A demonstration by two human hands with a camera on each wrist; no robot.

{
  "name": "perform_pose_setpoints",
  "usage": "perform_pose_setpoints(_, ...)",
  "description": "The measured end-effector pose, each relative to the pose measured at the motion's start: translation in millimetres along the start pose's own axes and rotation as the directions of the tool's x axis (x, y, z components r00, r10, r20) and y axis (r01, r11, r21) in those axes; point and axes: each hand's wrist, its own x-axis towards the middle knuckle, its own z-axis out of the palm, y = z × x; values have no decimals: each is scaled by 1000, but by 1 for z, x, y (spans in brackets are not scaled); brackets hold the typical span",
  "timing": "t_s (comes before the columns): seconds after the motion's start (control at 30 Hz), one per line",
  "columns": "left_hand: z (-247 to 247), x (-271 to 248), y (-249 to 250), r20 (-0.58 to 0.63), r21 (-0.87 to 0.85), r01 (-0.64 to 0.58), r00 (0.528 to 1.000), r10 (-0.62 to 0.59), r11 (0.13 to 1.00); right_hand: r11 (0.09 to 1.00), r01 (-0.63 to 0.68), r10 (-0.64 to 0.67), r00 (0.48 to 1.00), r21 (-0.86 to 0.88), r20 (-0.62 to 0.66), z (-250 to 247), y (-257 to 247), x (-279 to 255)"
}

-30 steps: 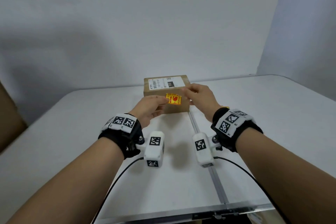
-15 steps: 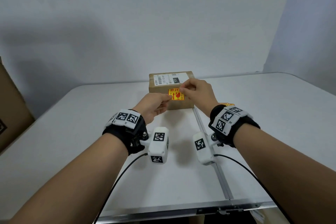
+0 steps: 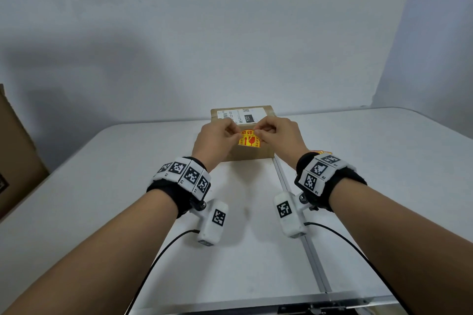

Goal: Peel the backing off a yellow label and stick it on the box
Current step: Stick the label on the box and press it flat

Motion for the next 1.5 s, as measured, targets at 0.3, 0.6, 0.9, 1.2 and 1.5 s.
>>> perform_pose_setpoints(0.3,-1,12,-9,22,30,-27,999,26,999,999,10,-9,999,-34,39,10,0,10)
perform_pose_setpoints(0.6,5,21,-19,-10,268,-184,981,194,946,960,134,-132,991,-245,28,22,13,24)
perform_pose_setpoints(0.9,16,34,-36,-13,303,-240,967,256,922,968,112,-98,992,-223,74,28,18,37)
perform_pose_setpoints(1.2,21,37,-41,-34,322,-258,958,284,911,939,166,-140,984,-302,107,30,27,44)
perform_pose_setpoints(1.5,26,34,-38,-66,443,-282,936,345,851,906,198,-183,980,-375,77,33,26,44)
